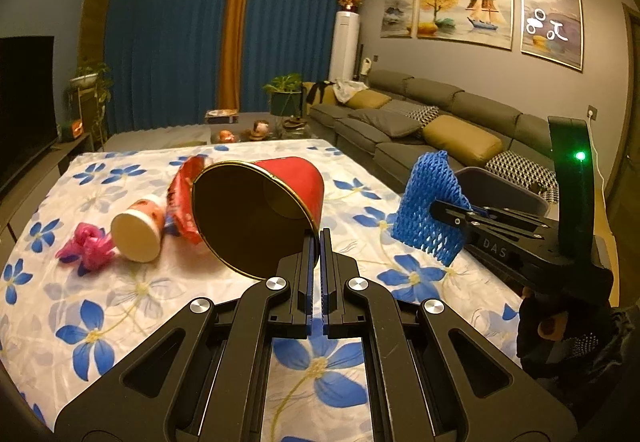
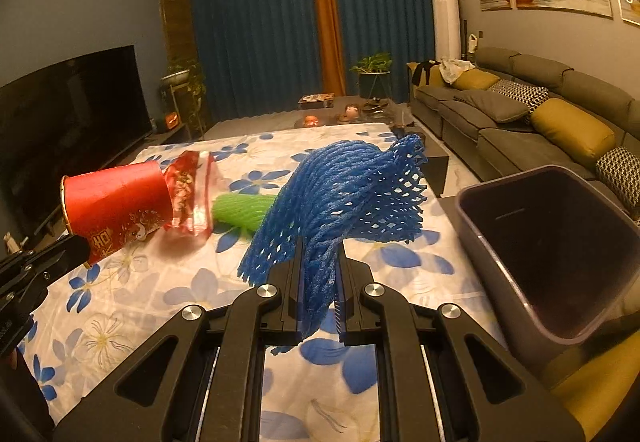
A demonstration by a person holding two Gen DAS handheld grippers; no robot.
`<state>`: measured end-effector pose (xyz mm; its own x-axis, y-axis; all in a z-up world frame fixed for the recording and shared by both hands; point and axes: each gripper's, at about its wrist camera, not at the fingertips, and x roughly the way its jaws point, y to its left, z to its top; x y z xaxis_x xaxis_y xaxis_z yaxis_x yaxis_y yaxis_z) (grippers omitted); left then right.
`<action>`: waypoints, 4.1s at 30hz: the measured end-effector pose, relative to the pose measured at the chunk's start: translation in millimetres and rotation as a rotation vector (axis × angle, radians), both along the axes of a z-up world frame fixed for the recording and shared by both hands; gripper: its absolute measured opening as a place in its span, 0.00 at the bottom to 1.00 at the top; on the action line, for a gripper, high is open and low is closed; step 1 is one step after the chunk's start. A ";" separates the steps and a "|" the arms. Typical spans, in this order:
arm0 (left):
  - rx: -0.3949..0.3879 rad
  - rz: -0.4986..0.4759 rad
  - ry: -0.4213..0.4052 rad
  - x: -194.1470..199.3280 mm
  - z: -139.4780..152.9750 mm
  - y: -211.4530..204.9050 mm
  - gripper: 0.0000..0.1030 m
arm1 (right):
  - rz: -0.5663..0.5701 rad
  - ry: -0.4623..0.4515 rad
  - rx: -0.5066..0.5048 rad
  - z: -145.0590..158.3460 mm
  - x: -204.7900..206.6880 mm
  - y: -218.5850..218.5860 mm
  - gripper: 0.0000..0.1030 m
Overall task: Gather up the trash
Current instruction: 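Carry the red cup and blue foam net over the grey bin, then open both tools to drop the red cup and blue net into the bin, then move both open tools back toward the trash on the table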
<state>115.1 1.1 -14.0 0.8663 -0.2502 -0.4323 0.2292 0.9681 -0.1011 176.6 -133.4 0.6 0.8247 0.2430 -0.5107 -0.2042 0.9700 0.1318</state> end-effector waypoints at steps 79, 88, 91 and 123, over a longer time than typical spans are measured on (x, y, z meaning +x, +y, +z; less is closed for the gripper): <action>0.020 -0.473 0.038 125.0 -12.4 -272.9 0.02 | -0.398 0.016 0.008 -15.7 21.8 -196.8 0.17; 0.021 -0.472 0.060 131.1 -20.4 -276.5 0.02 | -0.393 0.034 0.017 -18.8 21.9 -198.1 0.35; 0.019 -0.472 0.063 131.5 -20.6 -277.8 0.02 | -0.394 0.037 0.017 -18.7 20.8 -198.9 0.43; -0.019 -0.119 0.096 104.1 -21.9 -167.2 0.85 | -0.428 -0.050 0.020 2.9 -27.0 -172.6 0.73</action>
